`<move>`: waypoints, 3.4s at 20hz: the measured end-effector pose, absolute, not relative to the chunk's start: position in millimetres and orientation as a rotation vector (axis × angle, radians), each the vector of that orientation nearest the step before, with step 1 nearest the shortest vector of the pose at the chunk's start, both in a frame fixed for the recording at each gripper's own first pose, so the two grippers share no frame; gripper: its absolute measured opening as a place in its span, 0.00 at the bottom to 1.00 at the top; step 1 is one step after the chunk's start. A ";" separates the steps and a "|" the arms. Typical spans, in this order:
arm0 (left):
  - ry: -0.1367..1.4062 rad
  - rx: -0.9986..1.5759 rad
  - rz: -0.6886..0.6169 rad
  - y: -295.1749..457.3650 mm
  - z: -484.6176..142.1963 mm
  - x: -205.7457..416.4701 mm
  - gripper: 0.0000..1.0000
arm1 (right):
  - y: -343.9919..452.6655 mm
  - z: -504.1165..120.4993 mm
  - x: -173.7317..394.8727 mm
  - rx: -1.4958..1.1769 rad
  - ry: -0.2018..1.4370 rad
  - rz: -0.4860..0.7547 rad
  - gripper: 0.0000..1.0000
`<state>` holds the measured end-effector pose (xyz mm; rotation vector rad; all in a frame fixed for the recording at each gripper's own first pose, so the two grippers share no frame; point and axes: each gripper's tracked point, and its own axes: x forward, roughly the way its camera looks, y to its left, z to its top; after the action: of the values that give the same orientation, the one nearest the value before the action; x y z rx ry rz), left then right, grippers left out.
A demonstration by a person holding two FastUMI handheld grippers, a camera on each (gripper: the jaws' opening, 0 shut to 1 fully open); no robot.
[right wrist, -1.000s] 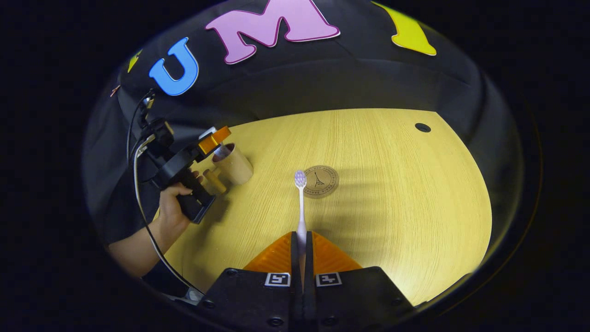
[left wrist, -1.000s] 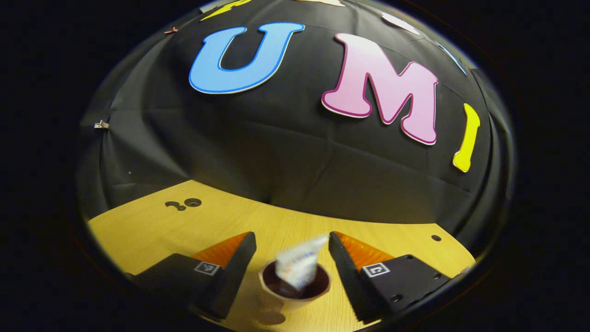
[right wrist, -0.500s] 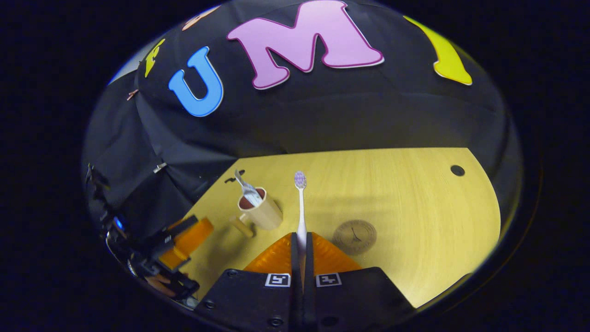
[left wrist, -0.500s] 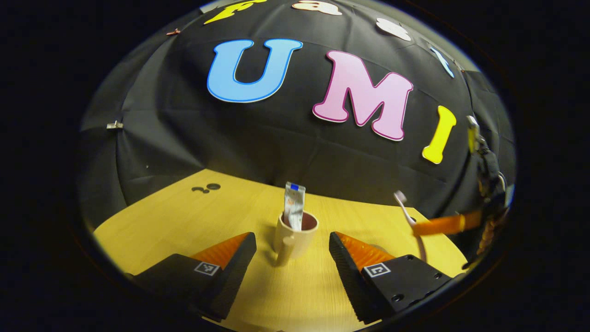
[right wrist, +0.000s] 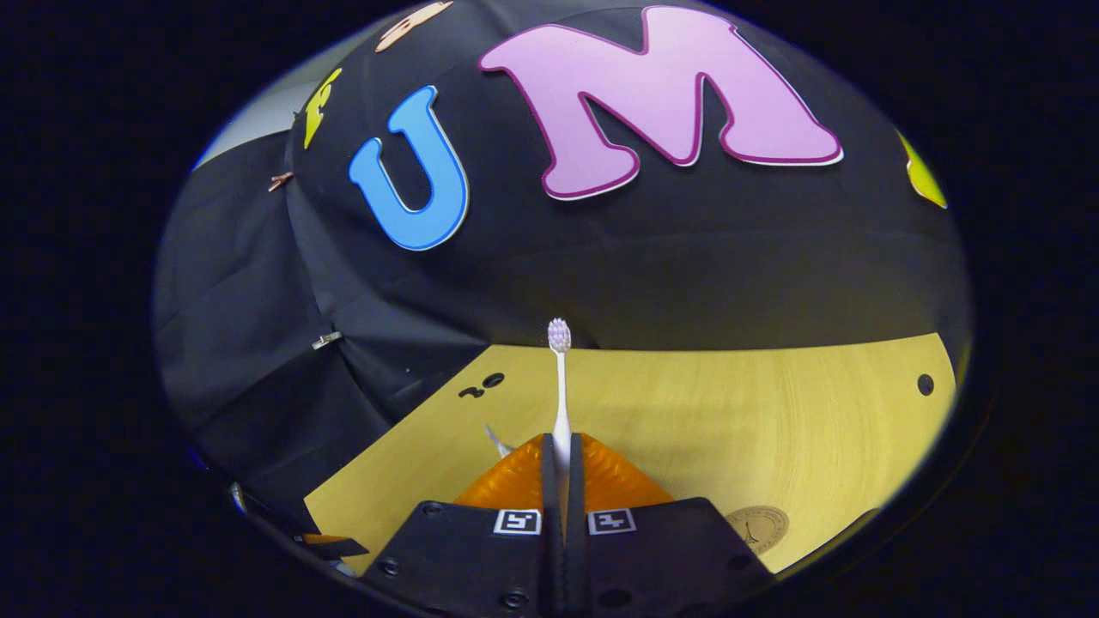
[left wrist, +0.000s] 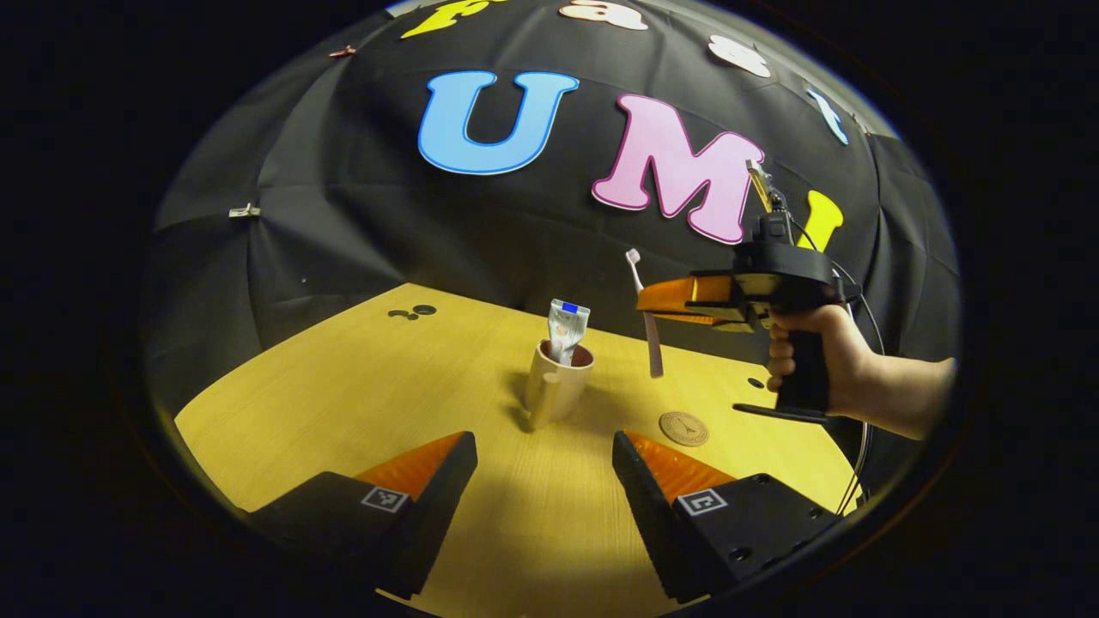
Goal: Put the toothbrush and toothpaste on the desktop into the cup, then pick up the cup and place it on the coaster on the desktop.
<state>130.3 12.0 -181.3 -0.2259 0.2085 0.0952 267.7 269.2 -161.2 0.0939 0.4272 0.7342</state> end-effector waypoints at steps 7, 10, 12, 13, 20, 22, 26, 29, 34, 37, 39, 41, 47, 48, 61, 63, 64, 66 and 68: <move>0.236 -0.242 0.165 46.4 -201.0 120.4 0.98 | 295.7 -172.9 302.8 0.176 0.337 0.697 0.05; 0.225 -0.245 0.174 52.1 -202.2 120.7 0.98 | 298.3 -181.0 322.0 0.234 0.334 0.661 0.05; 0.230 -0.252 0.178 55.3 -207.3 124.6 0.98 | 301.4 -186.4 330.0 0.238 0.317 0.657 0.05; 0.233 -0.257 0.178 56.2 -209.6 126.6 0.98 | 305.7 -189.6 331.0 0.246 0.311 0.660 0.05; 0.242 -0.288 0.176 56.3 -225.9 135.4 0.98 | 317.7 -196.6 325.2 0.268 0.252 0.684 0.05; 0.250 -0.296 0.174 55.0 -227.9 138.8 0.98 | 315.3 -194.5 321.4 0.270 0.209 0.676 0.05; 0.246 -0.296 0.168 54.9 -230.9 140.8 0.98 | 316.0 -201.7 304.4 0.209 0.154 0.707 0.05; 0.258 -0.298 0.170 54.3 -236.5 142.5 0.97 | 310.8 -204.6 301.6 0.231 0.157 0.696 0.05; 0.260 -0.302 0.159 47.8 -240.1 142.2 0.98 | 296.7 -206.0 302.1 0.260 0.156 0.667 0.08; 0.271 -0.294 0.148 41.4 -244.0 144.0 0.98 | 300.4 -210.7 293.3 0.224 0.152 0.686 0.08; 0.271 -0.294 0.141 37.0 -243.6 143.1 0.98 | 302.0 -214.8 285.4 0.195 0.163 0.704 0.10; 0.268 -0.294 0.136 34.8 -241.9 144.4 0.98 | 298.1 -206.9 281.3 0.173 0.143 0.709 0.24; 0.254 -0.235 0.093 34.9 -225.5 156.2 0.98 | 245.1 -171.6 283.5 0.129 0.074 0.649 0.98; 0.252 -0.217 0.080 35.2 -221.0 160.0 0.98 | 231.3 -168.7 286.1 0.114 0.074 0.627 0.98; 0.499 0.011 -0.132 25.1 -214.1 243.4 0.98 | 19.8 -163.2 285.8 0.038 0.141 0.310 0.98; 0.563 -0.016 -0.152 16.4 -221.1 253.0 0.98 | -9.3 -167.6 278.2 0.051 0.160 0.272 0.98; 0.597 -0.034 -0.155 13.2 -224.5 257.4 0.98 | -21.8 -170.4 275.7 0.052 0.165 0.252 0.98; 0.644 -0.026 -0.135 14.3 -226.5 268.2 0.98 | -47.7 -173.7 269.5 0.045 0.172 0.210 0.98; 0.693 0.000 -0.132 14.7 -230.0 278.3 0.98 | -69.7 -179.2 261.2 0.047 0.186 0.178 0.98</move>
<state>278.3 14.7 -230.0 0.0004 0.6925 -0.1318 261.2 -69.7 -179.2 0.0474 0.1855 0.1777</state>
